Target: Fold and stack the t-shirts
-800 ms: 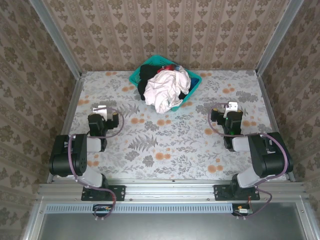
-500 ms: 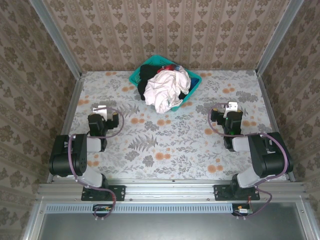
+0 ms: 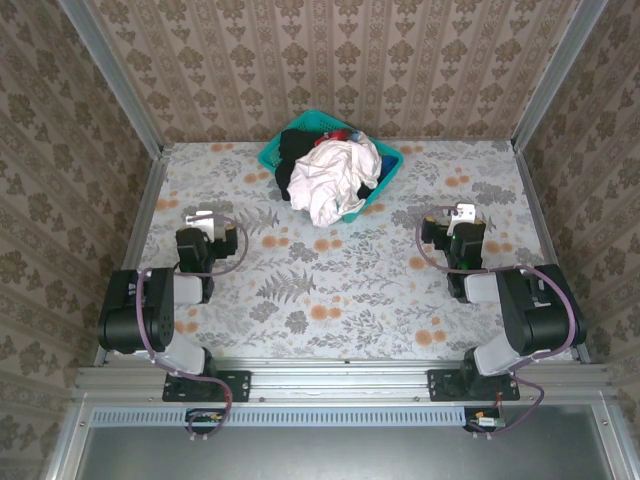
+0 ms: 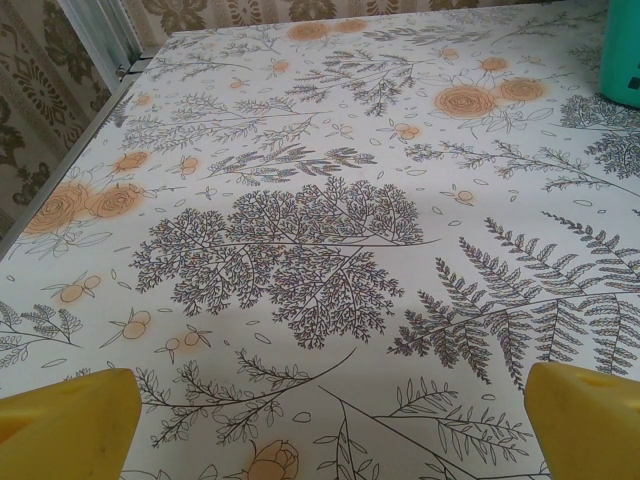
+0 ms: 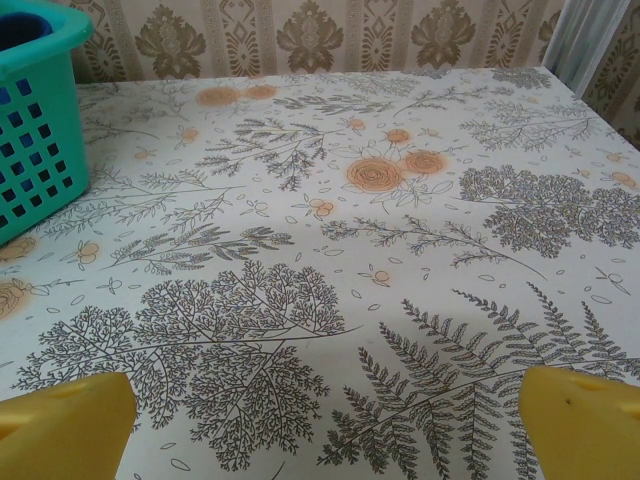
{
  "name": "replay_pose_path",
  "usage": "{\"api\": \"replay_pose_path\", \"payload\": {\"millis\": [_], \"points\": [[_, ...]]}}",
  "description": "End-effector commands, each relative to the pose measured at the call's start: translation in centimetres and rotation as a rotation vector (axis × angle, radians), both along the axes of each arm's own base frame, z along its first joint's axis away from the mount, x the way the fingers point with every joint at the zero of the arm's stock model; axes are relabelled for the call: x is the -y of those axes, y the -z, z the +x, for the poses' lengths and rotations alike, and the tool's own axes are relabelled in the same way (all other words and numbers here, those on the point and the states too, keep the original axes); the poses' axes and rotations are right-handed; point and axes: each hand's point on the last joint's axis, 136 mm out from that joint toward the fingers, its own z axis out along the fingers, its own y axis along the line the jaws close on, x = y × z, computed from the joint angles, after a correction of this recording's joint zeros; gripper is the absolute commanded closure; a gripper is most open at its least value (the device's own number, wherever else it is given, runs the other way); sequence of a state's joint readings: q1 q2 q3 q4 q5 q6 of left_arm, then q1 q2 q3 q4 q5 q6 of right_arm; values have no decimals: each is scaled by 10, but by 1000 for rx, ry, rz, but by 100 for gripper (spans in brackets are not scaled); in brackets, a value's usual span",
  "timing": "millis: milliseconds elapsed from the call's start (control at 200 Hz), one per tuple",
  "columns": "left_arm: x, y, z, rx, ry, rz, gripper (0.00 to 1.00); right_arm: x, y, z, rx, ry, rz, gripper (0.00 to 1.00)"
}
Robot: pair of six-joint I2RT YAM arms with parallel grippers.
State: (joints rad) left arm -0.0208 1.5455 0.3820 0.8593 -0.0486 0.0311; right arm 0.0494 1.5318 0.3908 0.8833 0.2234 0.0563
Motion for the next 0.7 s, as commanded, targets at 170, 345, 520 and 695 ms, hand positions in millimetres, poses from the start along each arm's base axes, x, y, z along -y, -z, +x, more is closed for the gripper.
{"api": "replay_pose_path", "payload": {"millis": [170,345,520,695], "points": [[2,-11,7,32,21,13,0,-1,-1,1,4,-12,7,0],[19,-55,13,-13,23,128,0,1,-13,0,5,20,-15,0],[9,-137,-2,-2,-221,-184,0,0,-88,-14,-67,134,153,0],[53,-132,45,-138,80,-496,0,-34,-85,-13,-145,20,494,0]]}}
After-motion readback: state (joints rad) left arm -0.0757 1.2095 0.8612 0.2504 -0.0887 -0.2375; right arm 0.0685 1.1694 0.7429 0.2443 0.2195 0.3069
